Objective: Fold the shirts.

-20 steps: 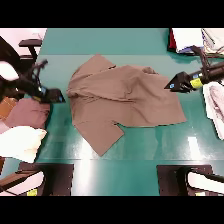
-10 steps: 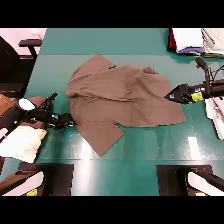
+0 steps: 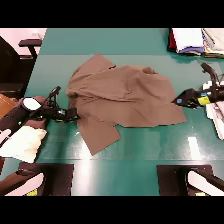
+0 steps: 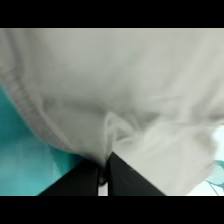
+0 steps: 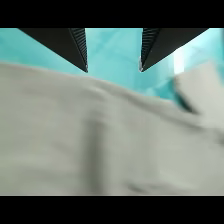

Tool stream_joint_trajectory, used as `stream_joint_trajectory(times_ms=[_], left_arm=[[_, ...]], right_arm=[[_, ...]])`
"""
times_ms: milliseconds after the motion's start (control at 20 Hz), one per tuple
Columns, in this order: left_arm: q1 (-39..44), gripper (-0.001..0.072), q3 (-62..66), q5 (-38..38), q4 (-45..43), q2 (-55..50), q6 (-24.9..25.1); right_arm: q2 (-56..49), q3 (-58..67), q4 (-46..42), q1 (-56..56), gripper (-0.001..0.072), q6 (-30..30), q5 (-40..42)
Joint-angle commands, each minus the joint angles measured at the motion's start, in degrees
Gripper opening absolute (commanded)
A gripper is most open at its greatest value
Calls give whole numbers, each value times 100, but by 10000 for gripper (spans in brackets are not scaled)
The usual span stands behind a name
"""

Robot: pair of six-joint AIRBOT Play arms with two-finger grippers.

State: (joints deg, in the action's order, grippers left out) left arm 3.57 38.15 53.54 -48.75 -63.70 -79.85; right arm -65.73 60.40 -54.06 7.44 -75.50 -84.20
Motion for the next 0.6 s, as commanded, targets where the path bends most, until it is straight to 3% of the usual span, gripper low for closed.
stream_joint_trajectory(times_ms=[0,50,100,250,350,550], left_arm=[[20,29,391,280,-240,293,-11],[20,29,455,321,-286,387,-9],[22,29,494,358,-319,455,-9],[20,29,492,428,-323,476,-9],[22,29,492,466,-313,479,-20],[22,29,492,457,-313,476,-22]], right_arm=[[2,-243,-859,903,368,-103,-205],[0,-496,-914,1241,414,-103,-140],[-2,-835,-890,1626,532,-103,-37],[-4,-1825,-798,2424,521,-101,601],[-4,-2304,-516,2651,438,-24,1108],[-13,-2660,72,2520,429,166,2006]])
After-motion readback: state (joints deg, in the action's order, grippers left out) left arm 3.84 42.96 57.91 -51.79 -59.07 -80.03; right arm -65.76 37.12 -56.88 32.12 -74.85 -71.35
